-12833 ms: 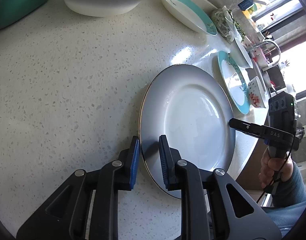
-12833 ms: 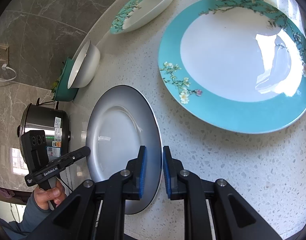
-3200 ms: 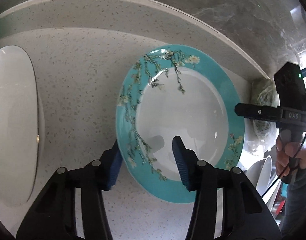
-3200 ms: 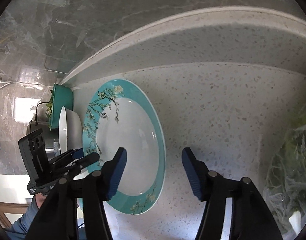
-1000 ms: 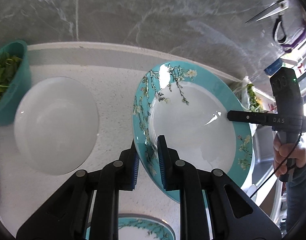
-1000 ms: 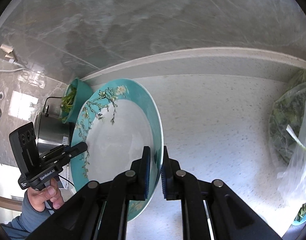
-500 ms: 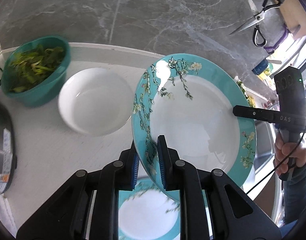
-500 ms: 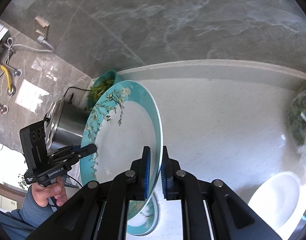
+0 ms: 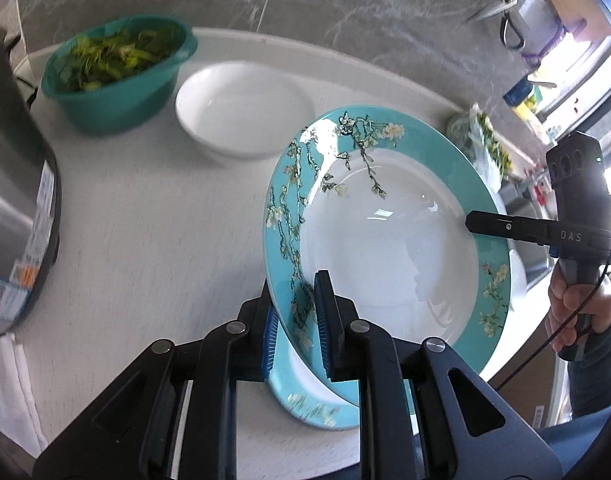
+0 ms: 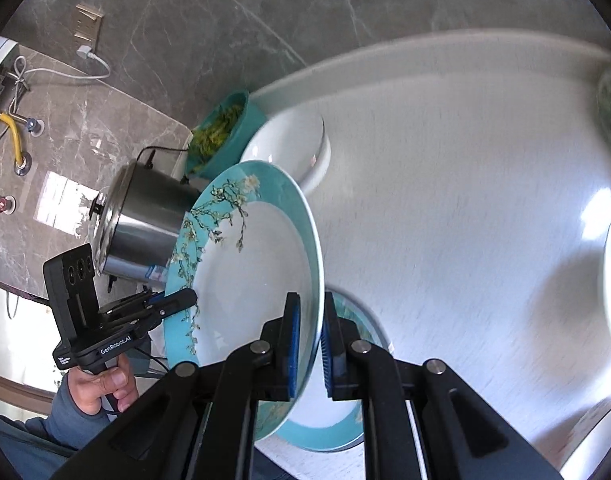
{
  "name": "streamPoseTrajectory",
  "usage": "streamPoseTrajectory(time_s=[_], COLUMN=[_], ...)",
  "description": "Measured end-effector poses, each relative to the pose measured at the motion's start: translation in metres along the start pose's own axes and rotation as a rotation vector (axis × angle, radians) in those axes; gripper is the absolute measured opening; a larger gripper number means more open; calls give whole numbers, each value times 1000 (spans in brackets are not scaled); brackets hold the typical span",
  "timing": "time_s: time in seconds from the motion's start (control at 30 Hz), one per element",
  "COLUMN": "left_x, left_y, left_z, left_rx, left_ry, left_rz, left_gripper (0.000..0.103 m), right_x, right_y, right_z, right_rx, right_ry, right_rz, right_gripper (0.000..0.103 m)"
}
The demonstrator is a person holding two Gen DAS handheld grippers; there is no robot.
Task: Organize plates and bowls
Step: 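Lift the teal floral plate with both grippers and carry it over the plate stack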
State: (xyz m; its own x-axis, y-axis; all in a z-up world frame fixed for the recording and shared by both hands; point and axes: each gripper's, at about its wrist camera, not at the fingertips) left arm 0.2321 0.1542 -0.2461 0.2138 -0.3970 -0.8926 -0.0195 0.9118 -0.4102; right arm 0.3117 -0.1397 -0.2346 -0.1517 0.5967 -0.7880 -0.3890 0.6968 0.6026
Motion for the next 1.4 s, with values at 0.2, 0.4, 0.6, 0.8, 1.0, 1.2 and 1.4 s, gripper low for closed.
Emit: streamPoseTrajectory(time_s=[0.2, 0.4, 0.6, 0.8, 1.0, 1.2, 1.4], left_x=[23, 42, 68, 87, 97, 98, 101], left_y=[19, 27, 33, 31, 26, 23, 15], left_z=[-28, -42, -47, -49, -48, -49, -49], left_rx=[-5, 30, 63, 86, 94, 109, 140], left_ry=[49, 72, 92, 106, 107, 98, 98], left_rz=[-4, 21, 48, 53, 62, 72, 132], left_gripper=[15, 15, 16, 16, 17, 17, 21], right_x=[31, 54, 70, 74, 77, 79, 82], right_y=[-2, -6, -13, -22, -26, -23, -9], right_z=[-24, -41, -54, -66, -71, -73, -75], right_rx=[45, 86, 103, 121, 118, 93, 38], right_ry=[26, 34, 45, 35, 30, 12, 3], right_rz=[-23, -54, -116, -136, -161, -199, -292], right_gripper=[12, 12, 12, 12, 12, 13, 15])
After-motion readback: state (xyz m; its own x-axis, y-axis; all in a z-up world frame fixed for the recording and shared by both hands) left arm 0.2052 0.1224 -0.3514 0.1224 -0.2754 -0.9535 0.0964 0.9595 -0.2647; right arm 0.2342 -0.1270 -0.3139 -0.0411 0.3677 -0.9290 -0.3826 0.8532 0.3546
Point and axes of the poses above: each gripper's, at about its wrist camera, not at the fingertips, and x roughly the way its jaws point, y to its left, z to its top, and after that the axes turned 13 degrees about y, right-handed
